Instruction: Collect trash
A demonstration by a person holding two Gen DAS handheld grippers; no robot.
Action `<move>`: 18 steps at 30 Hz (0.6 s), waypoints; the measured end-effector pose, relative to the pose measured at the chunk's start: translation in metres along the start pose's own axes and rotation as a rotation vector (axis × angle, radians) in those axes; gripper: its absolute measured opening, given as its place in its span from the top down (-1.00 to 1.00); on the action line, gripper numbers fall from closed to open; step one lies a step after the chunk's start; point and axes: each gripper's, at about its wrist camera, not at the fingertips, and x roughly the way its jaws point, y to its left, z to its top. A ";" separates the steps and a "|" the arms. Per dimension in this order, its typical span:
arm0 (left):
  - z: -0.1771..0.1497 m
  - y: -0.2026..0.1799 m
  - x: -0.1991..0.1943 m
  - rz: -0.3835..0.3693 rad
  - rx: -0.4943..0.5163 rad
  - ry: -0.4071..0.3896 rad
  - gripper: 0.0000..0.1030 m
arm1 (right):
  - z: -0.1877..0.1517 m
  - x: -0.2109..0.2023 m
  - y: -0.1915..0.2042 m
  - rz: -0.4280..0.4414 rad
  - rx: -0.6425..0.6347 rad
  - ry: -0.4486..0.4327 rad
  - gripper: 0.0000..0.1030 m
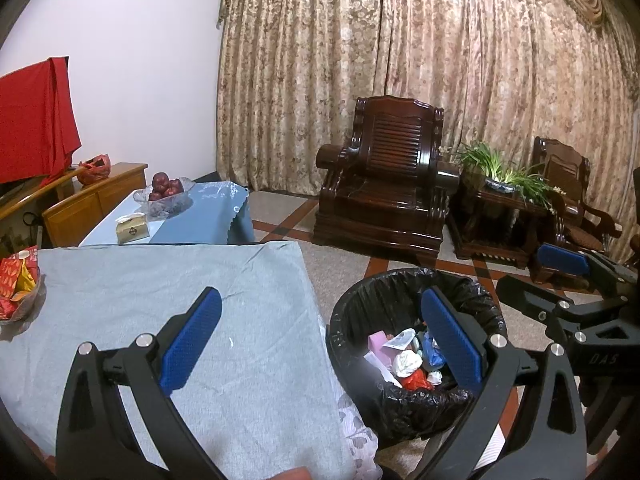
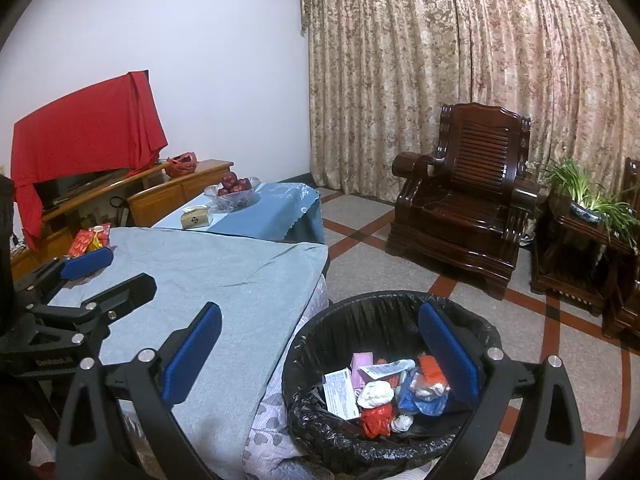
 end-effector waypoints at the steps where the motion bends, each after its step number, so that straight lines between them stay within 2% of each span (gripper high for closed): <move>1: -0.001 0.000 0.000 -0.001 0.000 0.002 -0.89 | 0.000 0.000 0.000 0.000 0.000 0.000 -0.88; 18: -0.004 0.004 0.002 0.004 0.002 0.009 -0.89 | 0.001 0.000 0.001 -0.001 -0.001 0.001 -0.88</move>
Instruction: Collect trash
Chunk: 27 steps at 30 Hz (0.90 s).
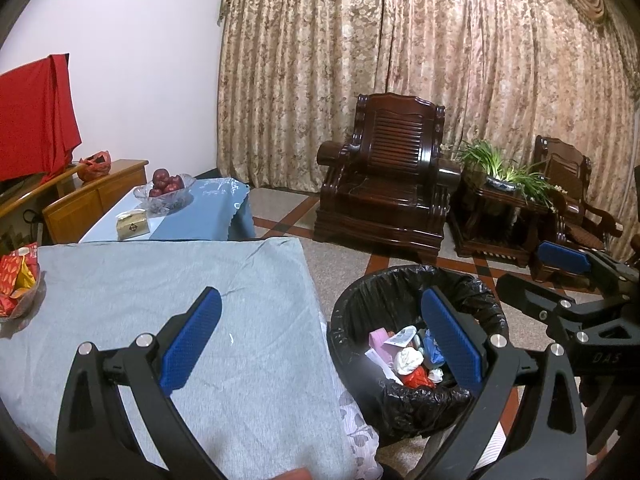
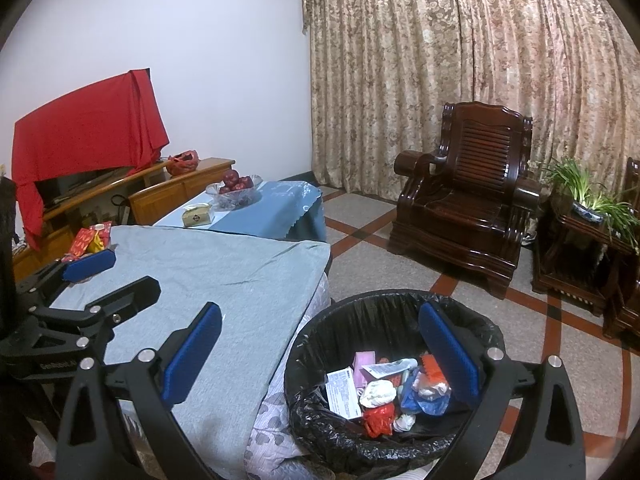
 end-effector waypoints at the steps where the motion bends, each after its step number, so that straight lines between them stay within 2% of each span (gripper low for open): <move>1: 0.000 0.000 0.000 0.001 0.001 -0.001 -0.89 | 0.000 0.000 0.000 0.000 -0.001 0.001 -0.88; 27: 0.000 0.000 0.000 0.001 -0.002 0.004 -0.89 | 0.000 0.000 0.002 0.000 0.000 0.005 -0.88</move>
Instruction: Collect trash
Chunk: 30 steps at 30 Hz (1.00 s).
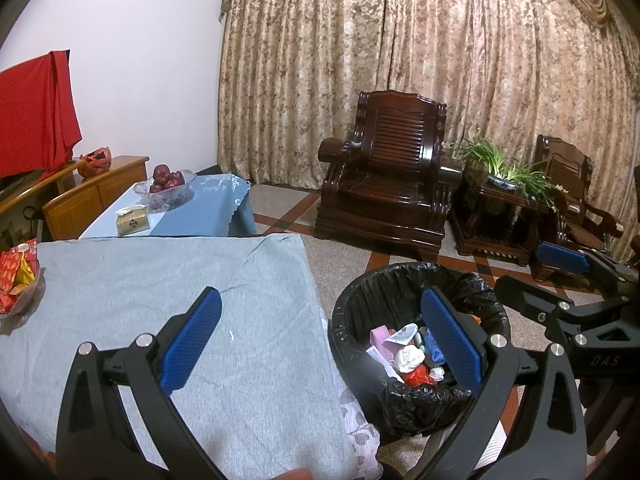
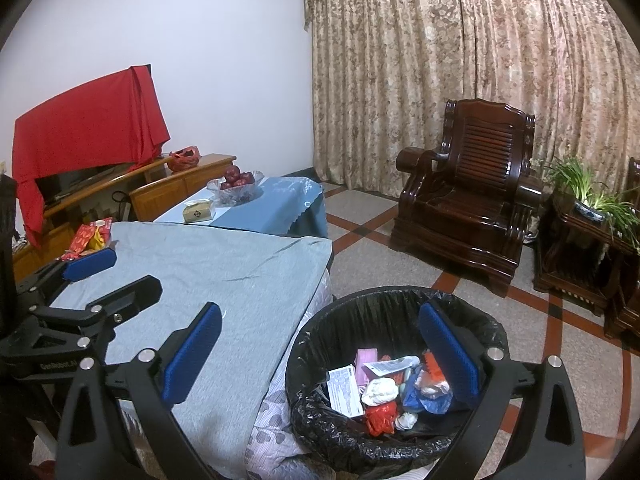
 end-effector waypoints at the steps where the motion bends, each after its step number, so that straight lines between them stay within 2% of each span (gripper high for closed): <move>1: 0.000 0.000 0.000 0.000 0.000 0.000 -0.89 | 0.000 0.000 0.000 0.000 0.000 0.000 -0.88; 30: 0.001 0.002 0.000 0.001 0.000 0.002 -0.89 | 0.000 -0.002 0.006 0.001 -0.004 0.004 -0.88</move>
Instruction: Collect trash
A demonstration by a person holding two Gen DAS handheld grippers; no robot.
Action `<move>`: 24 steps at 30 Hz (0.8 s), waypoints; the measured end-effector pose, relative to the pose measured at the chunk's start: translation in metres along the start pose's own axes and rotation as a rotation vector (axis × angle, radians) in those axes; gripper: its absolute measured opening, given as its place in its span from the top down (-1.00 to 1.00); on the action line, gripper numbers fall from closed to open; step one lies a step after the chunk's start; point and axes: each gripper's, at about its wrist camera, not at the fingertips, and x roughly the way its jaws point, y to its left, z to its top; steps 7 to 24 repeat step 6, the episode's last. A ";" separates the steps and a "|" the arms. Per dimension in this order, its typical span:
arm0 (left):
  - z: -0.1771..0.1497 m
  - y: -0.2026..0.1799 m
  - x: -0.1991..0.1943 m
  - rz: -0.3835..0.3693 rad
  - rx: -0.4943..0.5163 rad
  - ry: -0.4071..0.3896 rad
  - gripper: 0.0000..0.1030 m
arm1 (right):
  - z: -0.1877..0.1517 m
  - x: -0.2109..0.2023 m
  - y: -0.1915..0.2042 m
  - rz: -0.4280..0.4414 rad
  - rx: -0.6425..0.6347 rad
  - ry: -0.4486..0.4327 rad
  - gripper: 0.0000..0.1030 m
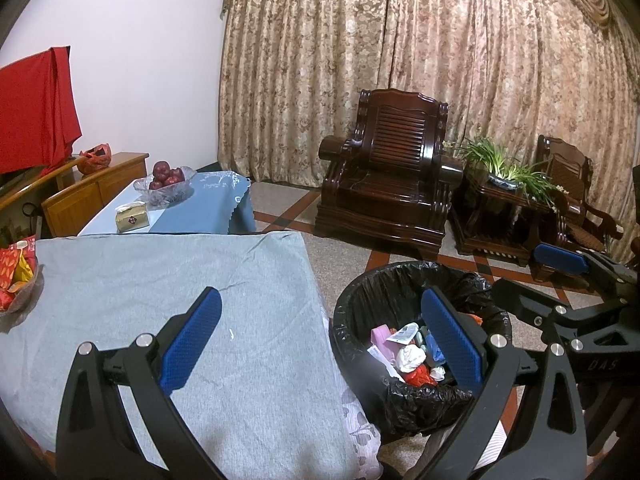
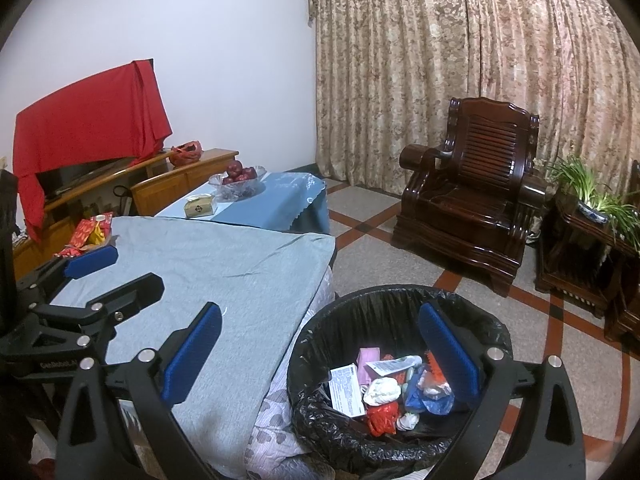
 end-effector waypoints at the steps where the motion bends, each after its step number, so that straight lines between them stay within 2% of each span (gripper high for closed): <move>1: -0.001 0.001 0.000 0.001 0.001 0.001 -0.89 | -0.001 -0.002 0.001 0.001 0.001 0.000 -0.88; 24: -0.002 0.002 0.000 -0.002 -0.002 0.004 -0.89 | 0.000 -0.001 0.001 0.000 -0.001 0.002 -0.88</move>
